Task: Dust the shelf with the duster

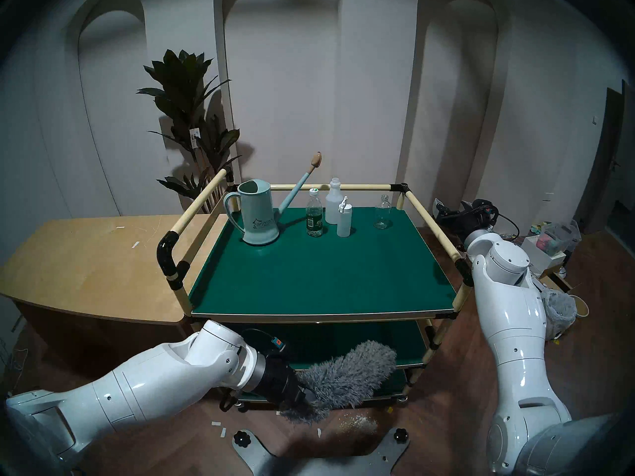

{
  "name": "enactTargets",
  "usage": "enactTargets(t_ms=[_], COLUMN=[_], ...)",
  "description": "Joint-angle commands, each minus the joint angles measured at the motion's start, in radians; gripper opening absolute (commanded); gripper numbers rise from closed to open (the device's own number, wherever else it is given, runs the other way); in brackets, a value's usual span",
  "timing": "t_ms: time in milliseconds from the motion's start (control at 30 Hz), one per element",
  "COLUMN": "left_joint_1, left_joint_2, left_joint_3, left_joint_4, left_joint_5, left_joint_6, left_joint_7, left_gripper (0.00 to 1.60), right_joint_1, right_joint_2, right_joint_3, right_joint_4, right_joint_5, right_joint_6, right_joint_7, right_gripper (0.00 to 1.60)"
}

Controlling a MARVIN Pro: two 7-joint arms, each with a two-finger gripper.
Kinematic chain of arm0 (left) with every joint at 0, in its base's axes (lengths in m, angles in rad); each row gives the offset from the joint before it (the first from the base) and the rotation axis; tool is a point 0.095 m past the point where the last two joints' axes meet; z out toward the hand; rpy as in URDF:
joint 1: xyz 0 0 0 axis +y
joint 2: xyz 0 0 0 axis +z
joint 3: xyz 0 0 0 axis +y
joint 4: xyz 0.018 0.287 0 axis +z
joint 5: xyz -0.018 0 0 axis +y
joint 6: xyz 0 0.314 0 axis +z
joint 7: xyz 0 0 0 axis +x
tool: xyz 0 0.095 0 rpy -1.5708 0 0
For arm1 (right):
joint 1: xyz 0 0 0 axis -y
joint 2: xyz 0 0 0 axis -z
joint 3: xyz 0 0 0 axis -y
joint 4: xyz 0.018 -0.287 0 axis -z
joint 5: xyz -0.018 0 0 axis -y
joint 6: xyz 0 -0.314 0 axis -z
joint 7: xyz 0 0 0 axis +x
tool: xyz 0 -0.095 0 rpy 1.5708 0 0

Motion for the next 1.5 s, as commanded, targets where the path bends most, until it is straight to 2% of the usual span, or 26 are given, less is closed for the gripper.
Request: enactTargets(t_ms=[0,167,433,600,733,833,867,900,933,967,1233,1467], left_joint_1=[-0.025,0.021,0.115,0.146,0.17,0.169,0.176,0.174,0.182,0.186,0.235,0.243], left_joint_2=[0.055,0.098,0.216,0.272,0.331,0.359,0.384,0.38,0.408,0.405,0.514,0.558], left_joint_3=[-0.079,-0.104,-0.137,-0.185,-0.257,-0.313,-0.335,-0.35,-0.37,-0.383,-0.491,-0.578], left_joint_4=[-0.114,-0.178,-0.309,-0.369,-0.437,-0.445,-0.453,-0.45,-0.462,-0.461,-0.448,-0.411], left_joint_5=[-0.036,-0.1,-0.2,-0.244,-0.275,-0.29,-0.308,-0.315,-0.325,-0.327,-0.391,-0.426], left_joint_6=[-0.03,-0.007,0.006,0.003,-0.023,-0.044,-0.056,-0.061,-0.069,-0.07,-0.113,-0.139], left_joint_7=[-0.021,-0.057,-0.056,-0.055,-0.032,-0.022,-0.019,-0.021,-0.018,-0.016,0.029,0.062], left_gripper=[0.0,0.0,0.0,0.0,0.0,0.0,0.0,0.0,0.0,0.0,0.0,0.0], right_joint_1=[0.027,0.035,0.043,0.042,0.038,0.036,0.036,0.036,0.035,0.034,0.036,0.044], right_joint_2=[-0.001,-0.008,-0.02,-0.024,-0.027,-0.028,-0.028,-0.029,-0.029,-0.03,-0.041,-0.059], right_joint_3=[0.006,0.003,-0.002,-0.004,-0.005,-0.005,-0.005,-0.005,-0.006,-0.007,-0.032,-0.073], right_joint_4=[-0.022,-0.03,-0.044,-0.049,-0.055,-0.058,-0.059,-0.06,-0.062,-0.062,-0.066,-0.068], right_joint_5=[0.005,0.008,0.02,0.026,0.031,0.034,0.035,0.035,0.036,0.035,0.034,0.031], right_joint_6=[-0.012,-0.014,-0.016,-0.016,-0.015,-0.015,-0.014,-0.014,-0.014,-0.013,-0.012,-0.012], right_joint_7=[-0.005,0.0,0.005,0.013,0.021,0.025,0.027,0.028,0.029,0.031,0.042,0.05], right_gripper=[1.6,1.6,1.6,1.6,1.6,1.6,1.6,1.6,1.6,1.6,1.6,1.6])
